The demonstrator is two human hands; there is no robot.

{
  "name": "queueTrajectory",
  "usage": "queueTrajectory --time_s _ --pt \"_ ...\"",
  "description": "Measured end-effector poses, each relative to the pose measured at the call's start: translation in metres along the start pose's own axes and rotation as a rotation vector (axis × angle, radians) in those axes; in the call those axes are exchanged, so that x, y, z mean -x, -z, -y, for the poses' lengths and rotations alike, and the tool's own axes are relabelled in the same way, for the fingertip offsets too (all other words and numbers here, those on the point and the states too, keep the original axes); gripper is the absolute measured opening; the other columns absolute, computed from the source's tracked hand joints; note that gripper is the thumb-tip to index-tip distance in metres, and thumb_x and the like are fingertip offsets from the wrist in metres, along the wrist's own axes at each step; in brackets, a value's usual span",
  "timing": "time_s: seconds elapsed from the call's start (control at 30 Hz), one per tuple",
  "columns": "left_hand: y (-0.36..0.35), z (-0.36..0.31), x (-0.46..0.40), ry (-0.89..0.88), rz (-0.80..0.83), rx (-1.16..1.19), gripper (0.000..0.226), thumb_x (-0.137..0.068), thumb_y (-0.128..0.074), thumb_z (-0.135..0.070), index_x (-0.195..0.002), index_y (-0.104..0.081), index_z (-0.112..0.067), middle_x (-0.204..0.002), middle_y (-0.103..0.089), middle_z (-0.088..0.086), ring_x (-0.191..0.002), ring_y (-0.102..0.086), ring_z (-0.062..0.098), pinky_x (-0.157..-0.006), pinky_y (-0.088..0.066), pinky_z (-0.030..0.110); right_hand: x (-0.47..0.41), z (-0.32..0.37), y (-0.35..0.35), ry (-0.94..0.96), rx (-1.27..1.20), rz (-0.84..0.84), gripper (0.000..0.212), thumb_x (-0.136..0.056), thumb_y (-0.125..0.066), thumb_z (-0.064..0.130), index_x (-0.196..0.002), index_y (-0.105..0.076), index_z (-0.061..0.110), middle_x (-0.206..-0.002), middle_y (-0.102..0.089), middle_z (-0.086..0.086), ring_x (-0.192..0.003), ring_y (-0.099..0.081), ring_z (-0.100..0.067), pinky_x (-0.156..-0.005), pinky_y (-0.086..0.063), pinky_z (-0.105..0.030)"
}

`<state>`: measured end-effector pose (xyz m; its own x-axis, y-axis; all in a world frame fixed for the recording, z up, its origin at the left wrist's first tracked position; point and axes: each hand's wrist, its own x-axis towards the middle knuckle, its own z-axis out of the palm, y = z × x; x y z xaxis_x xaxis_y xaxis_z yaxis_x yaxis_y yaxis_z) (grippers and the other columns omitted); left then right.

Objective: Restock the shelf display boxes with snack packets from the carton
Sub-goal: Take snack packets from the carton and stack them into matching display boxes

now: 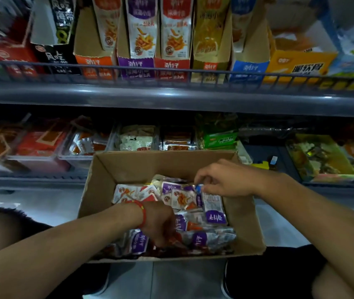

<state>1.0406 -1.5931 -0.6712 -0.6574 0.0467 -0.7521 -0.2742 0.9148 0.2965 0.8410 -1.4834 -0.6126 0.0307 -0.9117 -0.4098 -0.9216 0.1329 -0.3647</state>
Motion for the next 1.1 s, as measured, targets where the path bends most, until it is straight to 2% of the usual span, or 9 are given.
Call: queueTrajectory --time_s 0.13,0.2,0.3,0.43,0.57,0.73,0.9,1.0,1.1 --pt "0.007 0.008 -0.006 0.042 -0.061 0.046 0.027 -0.089 -0.069 -0.032 -0.112 -0.073 -0.019 -0.104 -0.074 0.001 -0.09 -0.067 0.018 -0.085 -0.057 0.034 0.004 -0.003 -0.001 -0.004 -0.035 -0.007 0.029 -0.1 -0.059 0.038 -0.129 -0.063 0.031 -0.107 -0.072 0.012 -0.093 -0.066 -0.003 -0.088 -0.056 -0.036" --pt "0.029 0.02 0.006 0.07 -0.159 0.268 0.029 -0.092 -0.068 -0.03 -0.118 -0.07 -0.017 -0.106 -0.074 0.002 -0.088 -0.071 0.022 -0.078 -0.06 0.036 0.007 -0.001 0.002 0.003 -0.091 -0.018 0.029 -0.1 -0.06 0.04 -0.128 -0.064 0.032 -0.108 -0.072 0.014 -0.094 -0.066 -0.001 -0.089 -0.056 -0.035" --pt "0.06 0.028 0.039 0.027 -0.337 0.717 0.023 -0.092 -0.072 -0.023 -0.114 -0.071 -0.017 -0.099 -0.077 0.002 -0.076 -0.073 0.013 -0.06 -0.057 0.023 0.009 0.006 0.005 0.023 -0.294 -0.026 0.034 -0.096 -0.068 0.04 -0.129 -0.064 0.029 -0.105 -0.074 0.014 -0.093 -0.068 0.0 -0.086 -0.057 -0.028" --pt "0.079 0.02 0.067 -0.059 -0.536 1.057 0.021 -0.088 -0.073 -0.019 -0.103 -0.072 -0.005 -0.084 -0.078 0.007 -0.064 -0.07 0.013 -0.051 -0.053 0.018 0.01 0.021 0.013 0.026 -0.717 -0.112 0.024 -0.088 -0.078 0.017 -0.107 -0.065 0.014 -0.094 -0.078 -0.004 -0.072 -0.071 -0.024 -0.064 -0.059 -0.029" --pt "0.09 0.016 0.079 -0.155 -0.784 1.382 0.032 -0.081 -0.074 -0.004 -0.111 -0.067 -0.001 -0.095 -0.077 0.016 -0.088 -0.075 0.025 -0.074 -0.062 0.032 0.009 0.027 0.028 -0.023 -0.88 -0.281 0.018 -0.087 -0.077 0.013 -0.097 -0.062 0.007 -0.09 -0.078 -0.008 -0.058 -0.064 -0.019 -0.055 -0.053 -0.027" --pt "0.09 0.015 0.084 -0.156 -1.003 1.274 0.03 -0.082 -0.076 -0.003 -0.111 -0.067 -0.004 -0.095 -0.077 0.014 -0.093 -0.074 0.031 -0.082 -0.061 0.04 0.009 0.038 0.039 -0.046 -0.878 -0.348 0.028 -0.083 -0.078 0.019 -0.103 -0.064 0.004 -0.091 -0.079 -0.004 -0.058 -0.067 -0.021 -0.052 -0.051 -0.02" --pt "0.097 0.022 0.1 -0.182 -1.117 1.119 0.029 -0.081 -0.079 -0.005 -0.107 -0.069 -0.012 -0.09 -0.077 0.005 -0.086 -0.075 0.018 -0.078 -0.061 0.036 0.004 0.055 0.057 0.002 -0.874 -0.687 0.036 -0.08 -0.076 0.024 -0.114 -0.068 0.017 -0.094 -0.077 0.002 -0.059 -0.067 -0.012 -0.053 -0.051 -0.017" --pt "0.102 0.026 0.115 -0.192 -1.152 1.018 0.036 -0.081 -0.08 -0.008 -0.114 -0.069 -0.019 -0.089 -0.077 0.003 -0.086 -0.075 0.014 -0.08 -0.062 0.035 -0.002 0.068 0.072 0.019 -0.671 -0.789 0.024 -0.086 -0.075 0.021 -0.11 -0.074 0.023 -0.089 -0.075 0.01 -0.06 -0.065 -0.006 -0.056 -0.054 -0.02" --pt "0.106 0.033 0.129 -0.248 -1.197 1.153 0.043 -0.083 -0.078 -0.008 -0.121 -0.063 -0.021 -0.087 -0.077 0.008 -0.086 -0.076 0.018 -0.079 -0.062 0.04 -0.007 0.082 0.095 0.009 -0.431 -0.823 0.019 -0.087 -0.075 0.026 -0.105 -0.074 0.033 -0.081 -0.07 0.023 -0.058 -0.063 -0.005 -0.055 -0.052 -0.018"
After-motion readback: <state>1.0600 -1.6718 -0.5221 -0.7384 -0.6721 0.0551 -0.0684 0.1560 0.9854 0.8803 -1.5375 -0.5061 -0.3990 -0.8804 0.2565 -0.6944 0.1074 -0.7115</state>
